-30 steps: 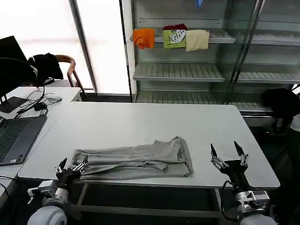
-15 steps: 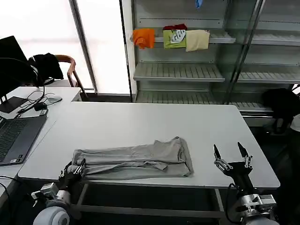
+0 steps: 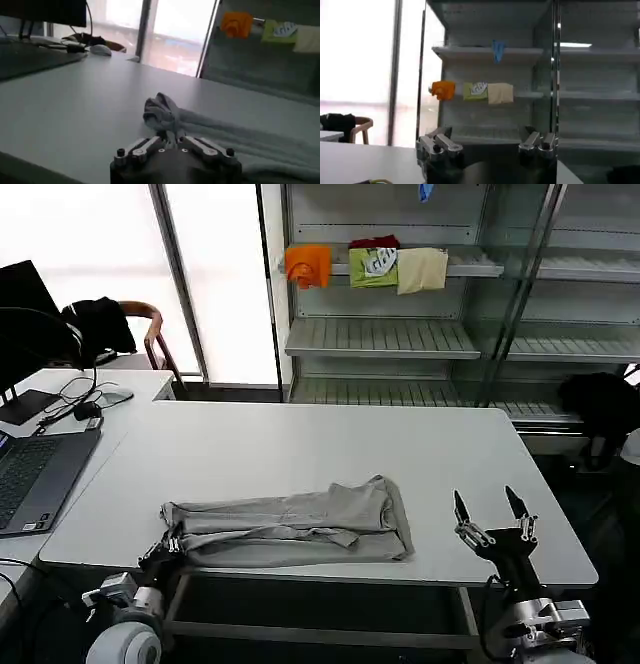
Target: Fold and organize the clothes.
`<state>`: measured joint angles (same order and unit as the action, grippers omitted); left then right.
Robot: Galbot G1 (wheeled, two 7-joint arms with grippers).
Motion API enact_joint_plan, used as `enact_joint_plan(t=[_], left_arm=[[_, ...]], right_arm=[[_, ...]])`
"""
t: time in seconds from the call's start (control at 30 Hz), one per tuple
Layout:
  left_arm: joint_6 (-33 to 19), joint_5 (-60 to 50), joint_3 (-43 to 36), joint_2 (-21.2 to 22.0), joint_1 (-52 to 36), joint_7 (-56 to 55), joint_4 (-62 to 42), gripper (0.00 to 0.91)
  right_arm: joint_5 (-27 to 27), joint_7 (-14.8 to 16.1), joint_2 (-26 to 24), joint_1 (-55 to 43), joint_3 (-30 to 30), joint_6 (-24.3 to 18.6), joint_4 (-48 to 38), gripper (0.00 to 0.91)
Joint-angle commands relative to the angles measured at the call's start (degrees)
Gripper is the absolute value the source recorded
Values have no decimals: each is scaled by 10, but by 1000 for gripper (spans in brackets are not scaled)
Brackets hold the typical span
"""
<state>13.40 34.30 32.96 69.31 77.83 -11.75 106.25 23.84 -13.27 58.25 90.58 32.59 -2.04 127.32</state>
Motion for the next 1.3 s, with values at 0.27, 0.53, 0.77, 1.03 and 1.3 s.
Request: enact_joint_plan(t=[0.27,0.53,0.77,1.03,1.3], left_arm=[[21,83,52,-169,-89,-5,-25,0],[10,103,120,-269,-108,28,-126,0],[59,123,151,-214,-70,0,68,10],[76,-13,-96,-93,-99,4,185,10],[55,-126,-255,-21,-128,12,116,10]], right_arm=[[-2,0,5,-12,-6,9,8,907],[-1,1,4,-22,-9,15,14,907],[-6,0,13,-29,-19,18,8,907],[-9,0,15,-21,-10,18,12,907],[-13,0,20,-22,-12,20,15,907]])
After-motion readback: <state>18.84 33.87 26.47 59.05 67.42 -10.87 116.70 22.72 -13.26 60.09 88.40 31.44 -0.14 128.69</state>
